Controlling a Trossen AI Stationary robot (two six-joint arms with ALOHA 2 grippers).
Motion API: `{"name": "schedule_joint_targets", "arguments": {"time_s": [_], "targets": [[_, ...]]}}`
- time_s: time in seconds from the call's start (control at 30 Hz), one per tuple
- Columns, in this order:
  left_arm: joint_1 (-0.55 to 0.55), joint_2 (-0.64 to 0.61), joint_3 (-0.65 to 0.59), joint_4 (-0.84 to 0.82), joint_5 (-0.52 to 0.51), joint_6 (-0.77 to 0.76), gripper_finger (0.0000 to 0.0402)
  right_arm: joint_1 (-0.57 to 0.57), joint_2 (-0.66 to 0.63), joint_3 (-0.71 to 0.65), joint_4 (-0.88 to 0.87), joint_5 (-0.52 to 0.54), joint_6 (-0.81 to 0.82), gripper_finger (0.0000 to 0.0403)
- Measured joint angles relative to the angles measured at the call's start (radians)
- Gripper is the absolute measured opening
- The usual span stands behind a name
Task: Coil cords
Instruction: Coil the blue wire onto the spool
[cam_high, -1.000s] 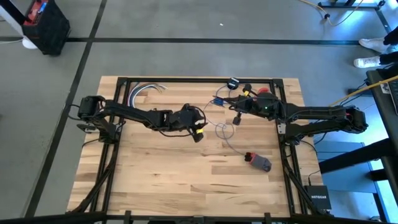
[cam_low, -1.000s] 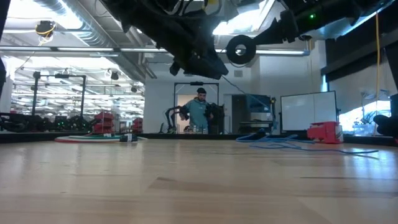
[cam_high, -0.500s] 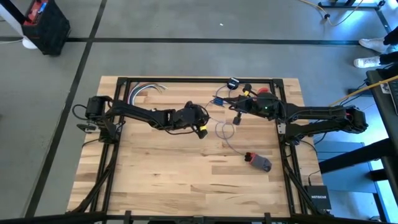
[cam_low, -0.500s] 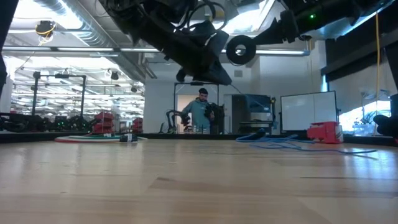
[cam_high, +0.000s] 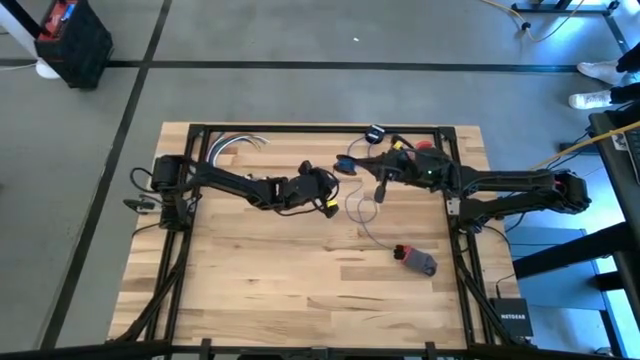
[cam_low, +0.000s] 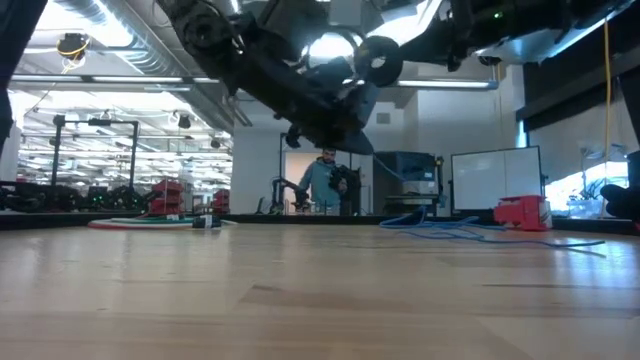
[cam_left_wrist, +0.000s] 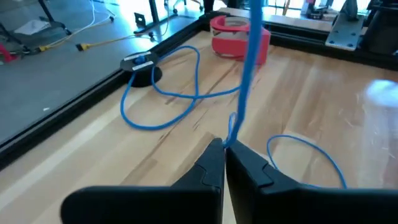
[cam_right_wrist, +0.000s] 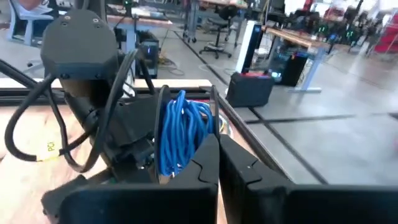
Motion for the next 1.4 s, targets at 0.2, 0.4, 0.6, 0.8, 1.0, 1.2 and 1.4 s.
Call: {"name": "schedule_joint_targets", "arguments": {"time_s": [0.2, 0.4, 0.6, 0.8, 1.0, 1.2, 1.4], "targets": [[0.007, 0.013, 0.001, 0.082, -0.004, -0.003, 0.0002, 0.000, 0.108, 0.000, 0.112, -0.015, 0.032, 0.0001], [-0.016, 0.012, -0.002, 0.135, -0.008, 0.003, 0.0001, -0.003, 0.183, 0.000, 0.243, 0.006, 0.040, 0.0001], [-0.037, 0.006, 0.000, 0.127, 0.001, 0.032, 0.0002, -0.001, 0.182, -0.001, 0.249, 0.009, 0.009, 0.0001], [-0.045, -0.017, 0.004, -0.076, 0.013, 0.063, 0.0003, 0.001, 0.173, -0.001, 0.182, -0.007, -0.047, 0.0001], [-0.043, -0.081, 0.003, -0.290, 0.009, 0.026, 0.0004, 0.001, 0.167, -0.002, 0.158, 0.002, -0.097, 0.0001], [-0.061, -0.231, 0.003, -0.491, 0.030, 0.017, 0.0004, 0.001, 0.162, -0.002, 0.132, 0.004, -0.141, 0.0001], [-0.078, -0.313, 0.004, -0.500, 0.063, 0.060, 0.0044, 0.001, 0.161, -0.002, 0.127, 0.009, -0.154, 0.0001]]}}
